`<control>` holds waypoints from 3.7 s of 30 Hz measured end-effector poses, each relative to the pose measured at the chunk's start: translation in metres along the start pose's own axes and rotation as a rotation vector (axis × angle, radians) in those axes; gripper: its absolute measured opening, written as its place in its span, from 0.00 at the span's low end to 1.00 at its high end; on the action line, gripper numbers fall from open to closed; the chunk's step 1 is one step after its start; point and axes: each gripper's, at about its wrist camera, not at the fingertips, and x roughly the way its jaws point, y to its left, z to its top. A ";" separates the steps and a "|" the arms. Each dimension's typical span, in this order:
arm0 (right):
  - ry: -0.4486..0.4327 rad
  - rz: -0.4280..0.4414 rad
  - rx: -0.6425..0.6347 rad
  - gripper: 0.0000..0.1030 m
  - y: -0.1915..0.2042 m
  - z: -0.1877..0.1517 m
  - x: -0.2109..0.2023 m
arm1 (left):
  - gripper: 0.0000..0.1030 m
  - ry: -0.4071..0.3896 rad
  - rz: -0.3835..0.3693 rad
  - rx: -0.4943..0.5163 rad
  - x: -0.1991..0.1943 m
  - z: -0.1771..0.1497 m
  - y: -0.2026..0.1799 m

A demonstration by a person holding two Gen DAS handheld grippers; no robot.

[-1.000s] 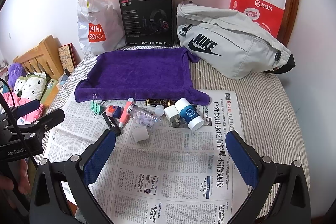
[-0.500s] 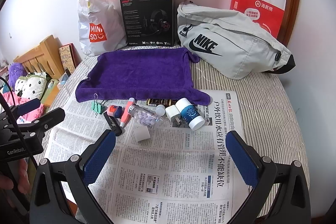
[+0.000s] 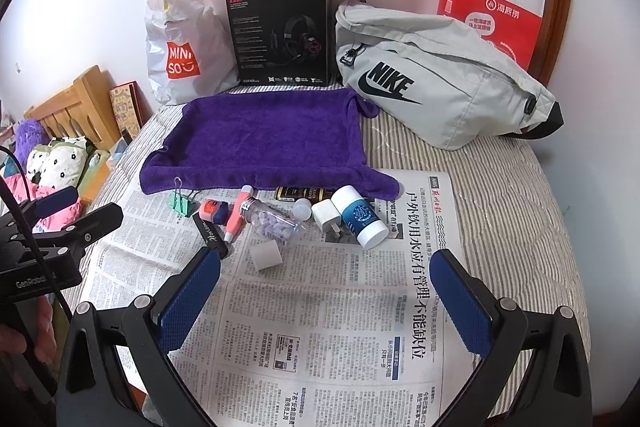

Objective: Organize rigid objects
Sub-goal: 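Grasp the teal binder clip with the left gripper while the right grasps the white-blue balm stick, then carry the binder clip and balm stick onto the purple towel with both grippers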

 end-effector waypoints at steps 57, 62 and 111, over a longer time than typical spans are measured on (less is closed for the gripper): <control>0.250 -0.008 -0.135 0.71 -0.051 0.018 0.181 | 0.38 0.112 -0.043 0.156 0.166 -0.007 0.038; 0.269 0.009 -0.221 0.54 -0.040 0.020 0.196 | 0.38 0.114 -0.046 0.154 0.166 -0.007 0.039; 0.301 0.182 -0.034 0.35 -0.071 0.001 0.168 | 0.38 0.149 -0.076 0.071 0.148 -0.015 0.060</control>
